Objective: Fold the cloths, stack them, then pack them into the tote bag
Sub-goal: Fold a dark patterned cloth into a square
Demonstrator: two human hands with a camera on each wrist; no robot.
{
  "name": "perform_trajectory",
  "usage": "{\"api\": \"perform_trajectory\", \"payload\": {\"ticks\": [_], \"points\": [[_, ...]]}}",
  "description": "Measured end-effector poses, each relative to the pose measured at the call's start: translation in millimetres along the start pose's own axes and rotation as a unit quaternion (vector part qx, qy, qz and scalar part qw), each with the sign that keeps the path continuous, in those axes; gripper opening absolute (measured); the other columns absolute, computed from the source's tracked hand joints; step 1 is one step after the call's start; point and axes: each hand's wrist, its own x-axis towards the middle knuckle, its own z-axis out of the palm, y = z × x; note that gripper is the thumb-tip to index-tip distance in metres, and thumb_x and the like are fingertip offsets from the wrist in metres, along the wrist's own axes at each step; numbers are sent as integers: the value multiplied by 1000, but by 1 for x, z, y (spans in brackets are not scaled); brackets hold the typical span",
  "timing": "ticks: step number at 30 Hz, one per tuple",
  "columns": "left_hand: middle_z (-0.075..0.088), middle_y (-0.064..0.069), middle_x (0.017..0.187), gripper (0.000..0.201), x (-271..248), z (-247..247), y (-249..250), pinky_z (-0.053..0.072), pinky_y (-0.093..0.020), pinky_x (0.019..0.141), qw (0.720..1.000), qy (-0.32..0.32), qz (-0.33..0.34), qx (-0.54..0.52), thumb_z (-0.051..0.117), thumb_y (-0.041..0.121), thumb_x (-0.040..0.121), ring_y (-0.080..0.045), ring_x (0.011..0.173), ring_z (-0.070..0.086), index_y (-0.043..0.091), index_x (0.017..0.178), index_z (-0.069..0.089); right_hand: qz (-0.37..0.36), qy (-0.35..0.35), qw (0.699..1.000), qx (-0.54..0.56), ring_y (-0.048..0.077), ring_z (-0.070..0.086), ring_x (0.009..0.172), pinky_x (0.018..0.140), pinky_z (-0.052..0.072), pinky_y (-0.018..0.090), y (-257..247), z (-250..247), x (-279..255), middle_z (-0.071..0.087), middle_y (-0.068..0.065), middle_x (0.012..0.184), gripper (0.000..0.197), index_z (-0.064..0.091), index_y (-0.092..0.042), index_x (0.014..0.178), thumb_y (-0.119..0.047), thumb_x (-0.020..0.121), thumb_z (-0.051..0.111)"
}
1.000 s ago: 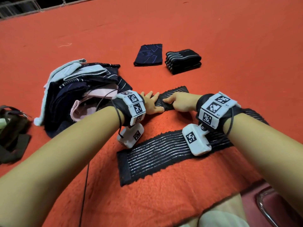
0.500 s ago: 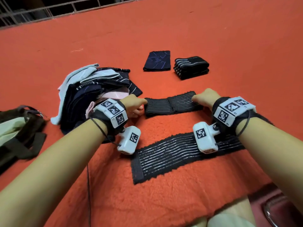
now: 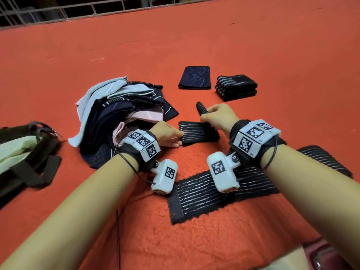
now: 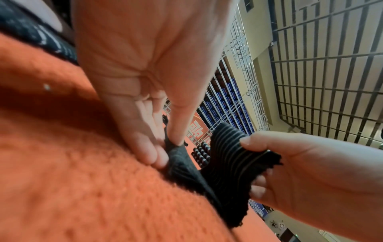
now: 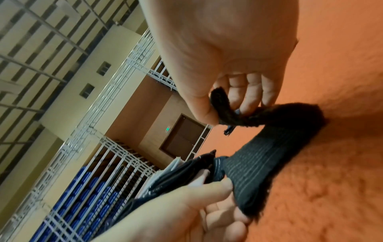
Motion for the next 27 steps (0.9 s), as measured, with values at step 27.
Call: {"api": "perform_trajectory", "payload": {"ticks": [27], "points": [[53,-6,75,27,0,2,10,51,-18,44,1000,-23,-20,-3,53,26,95,-13,62,55,2,107,52,68,-50,996,-17,20,42,54,52,36,29,21,-5,4,47,8,66,16,49,-10,95,-3,82,55]]}}
